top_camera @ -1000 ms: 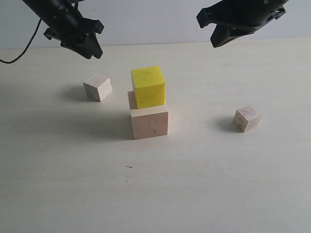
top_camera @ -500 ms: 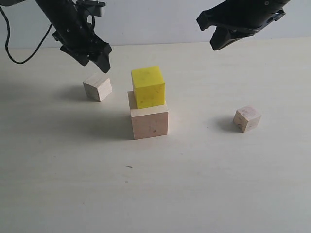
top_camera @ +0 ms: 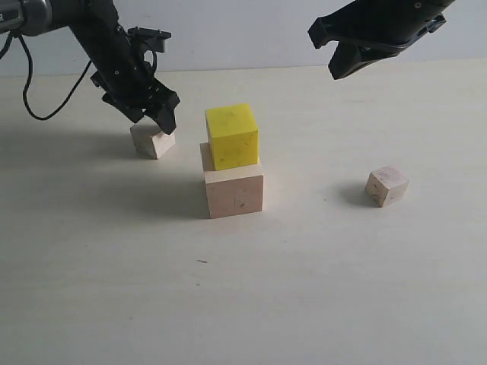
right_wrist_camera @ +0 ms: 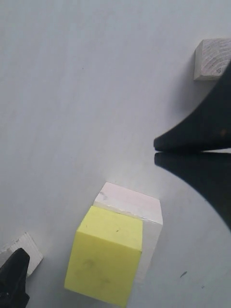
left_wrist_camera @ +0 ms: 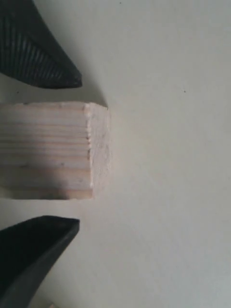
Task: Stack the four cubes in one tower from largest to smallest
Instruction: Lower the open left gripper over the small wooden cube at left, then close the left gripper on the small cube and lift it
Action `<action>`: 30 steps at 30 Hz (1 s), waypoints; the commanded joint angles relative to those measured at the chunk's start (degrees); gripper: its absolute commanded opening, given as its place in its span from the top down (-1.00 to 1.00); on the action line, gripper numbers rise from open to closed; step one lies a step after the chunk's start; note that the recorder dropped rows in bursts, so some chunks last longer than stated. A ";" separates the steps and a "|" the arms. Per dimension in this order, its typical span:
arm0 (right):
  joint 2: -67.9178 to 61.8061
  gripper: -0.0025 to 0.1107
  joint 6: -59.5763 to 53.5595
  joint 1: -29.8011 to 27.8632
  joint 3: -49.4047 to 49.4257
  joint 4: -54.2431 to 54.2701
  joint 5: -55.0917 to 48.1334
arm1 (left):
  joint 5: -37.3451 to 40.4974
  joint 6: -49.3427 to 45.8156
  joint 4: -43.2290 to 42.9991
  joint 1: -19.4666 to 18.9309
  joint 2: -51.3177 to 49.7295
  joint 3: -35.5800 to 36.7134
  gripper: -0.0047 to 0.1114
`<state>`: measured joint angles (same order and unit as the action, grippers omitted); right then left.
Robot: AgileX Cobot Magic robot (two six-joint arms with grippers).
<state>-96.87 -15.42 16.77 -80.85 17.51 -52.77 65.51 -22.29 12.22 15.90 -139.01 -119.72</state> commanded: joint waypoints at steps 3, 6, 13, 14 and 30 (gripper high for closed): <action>0.01 0.96 -0.65 0.08 -0.07 0.41 0.02 | -1.16 0.36 0.69 0.22 -1.73 0.01 -0.31; 0.01 0.96 -0.65 0.08 -0.07 0.51 0.02 | -1.30 0.36 1.52 0.22 -1.84 0.01 -0.06; 0.27 0.96 -0.65 0.08 -0.07 -0.88 -0.38 | 3.37 0.19 1.86 0.11 2.22 0.01 0.92; 0.73 0.96 -0.65 -0.02 -0.07 -2.11 -0.26 | 3.77 -0.20 2.23 -0.13 4.57 0.01 0.92; 6.75 0.96 -8.51 -8.56 18.74 11.87 14.00 | 2.04 -48.04 53.82 -1.52 34.17 34.62 0.92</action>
<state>-90.29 -21.86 8.52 -62.47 28.05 -39.76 64.71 -59.83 58.16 14.58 -106.23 -88.29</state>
